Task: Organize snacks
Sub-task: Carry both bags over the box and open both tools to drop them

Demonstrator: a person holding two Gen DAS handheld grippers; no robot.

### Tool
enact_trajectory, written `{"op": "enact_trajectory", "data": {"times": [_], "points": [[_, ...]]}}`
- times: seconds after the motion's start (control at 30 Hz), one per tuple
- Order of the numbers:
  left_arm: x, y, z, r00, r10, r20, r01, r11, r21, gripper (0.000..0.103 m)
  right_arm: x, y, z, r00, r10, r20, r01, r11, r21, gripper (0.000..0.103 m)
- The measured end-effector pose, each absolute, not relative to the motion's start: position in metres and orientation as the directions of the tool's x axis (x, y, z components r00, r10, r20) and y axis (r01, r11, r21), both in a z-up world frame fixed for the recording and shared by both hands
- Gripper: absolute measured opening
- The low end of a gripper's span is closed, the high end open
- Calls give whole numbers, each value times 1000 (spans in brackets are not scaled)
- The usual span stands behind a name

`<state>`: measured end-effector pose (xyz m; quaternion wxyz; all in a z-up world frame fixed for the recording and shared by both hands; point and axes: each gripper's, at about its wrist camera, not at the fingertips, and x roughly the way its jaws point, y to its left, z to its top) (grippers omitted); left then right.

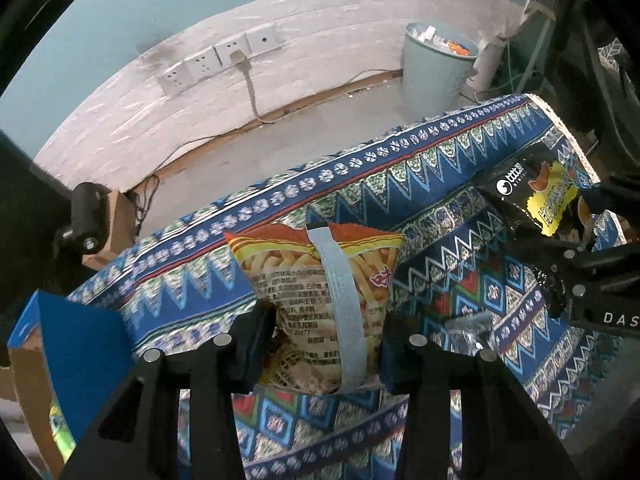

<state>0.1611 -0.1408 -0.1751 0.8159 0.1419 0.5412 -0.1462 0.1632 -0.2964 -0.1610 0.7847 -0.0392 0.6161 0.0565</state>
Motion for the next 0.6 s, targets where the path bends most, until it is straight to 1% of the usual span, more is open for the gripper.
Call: {"op": "enact_trajectory", "data": {"times": [0.23, 0.6], "points": [[136, -116, -143, 409, -55, -911, 357, 928, 104, 45, 146, -272, -137, 265, 77, -961, -186, 982, 28, 64], [100, -78, -107, 464, -25, -885, 320, 937, 141, 45, 130, -221, -101, 307, 143, -941, -294, 955, 49, 64]]}}
